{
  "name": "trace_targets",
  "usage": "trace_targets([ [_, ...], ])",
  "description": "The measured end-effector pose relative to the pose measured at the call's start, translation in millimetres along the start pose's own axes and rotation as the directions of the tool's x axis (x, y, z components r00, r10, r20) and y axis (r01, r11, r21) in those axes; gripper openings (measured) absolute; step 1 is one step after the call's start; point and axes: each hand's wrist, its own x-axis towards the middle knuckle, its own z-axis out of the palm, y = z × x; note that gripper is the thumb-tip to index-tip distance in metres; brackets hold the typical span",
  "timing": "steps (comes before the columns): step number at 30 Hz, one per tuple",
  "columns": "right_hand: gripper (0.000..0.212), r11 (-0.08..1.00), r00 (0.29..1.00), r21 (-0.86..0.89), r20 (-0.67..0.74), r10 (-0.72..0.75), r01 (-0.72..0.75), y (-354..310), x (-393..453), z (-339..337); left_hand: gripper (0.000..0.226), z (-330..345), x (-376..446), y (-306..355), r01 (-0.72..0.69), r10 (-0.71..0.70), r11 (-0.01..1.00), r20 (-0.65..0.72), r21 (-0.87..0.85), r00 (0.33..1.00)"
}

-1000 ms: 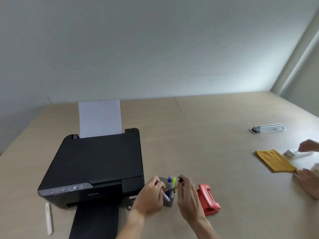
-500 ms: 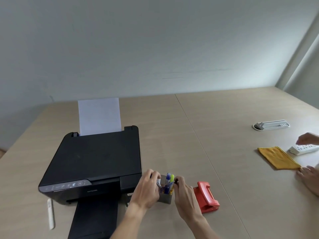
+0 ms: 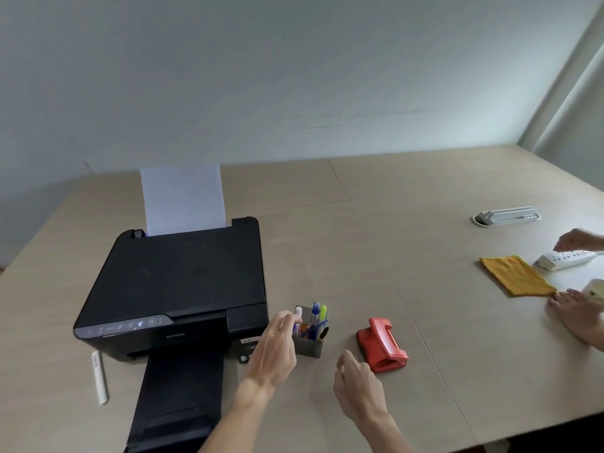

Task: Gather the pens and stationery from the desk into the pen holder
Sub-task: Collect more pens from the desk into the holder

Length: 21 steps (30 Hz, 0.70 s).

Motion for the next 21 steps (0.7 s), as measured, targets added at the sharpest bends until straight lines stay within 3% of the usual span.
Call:
trace_targets([
  [2,0.01,0.998,0.997,-0.062,0.082,0.002,0.003,-6,-5,6,0.028,-3,-18,-6,-0.016,0.016,1.0,-0.025,-0.002,1.0],
  [8,0.017,0.996,0.991,-0.049,0.11,-0.07,0.076,-44,-2,34,0.029,-11,-68,-38,0.047,-0.044,0.997,-0.044,0.066,0.998],
  [13,0.016,0.978,0.971,-0.061,0.146,-0.189,0.2,-81,-1,49,0.022,-38,-90,-54,0.111,-0.109,0.993,-0.068,0.026,0.992],
  [17,0.016,0.934,0.924,-0.078,0.198,-0.328,0.349,-116,-3,73,0.015,-70,-125,-86,0.228,-0.221,0.972,-0.102,0.06,0.97],
  [21,0.018,0.866,0.856,-0.073,0.212,-0.471,0.495,-164,-5,101,0.016,-105,-172,-127,0.447,-0.418,0.89,-0.224,0.095,0.88],
])
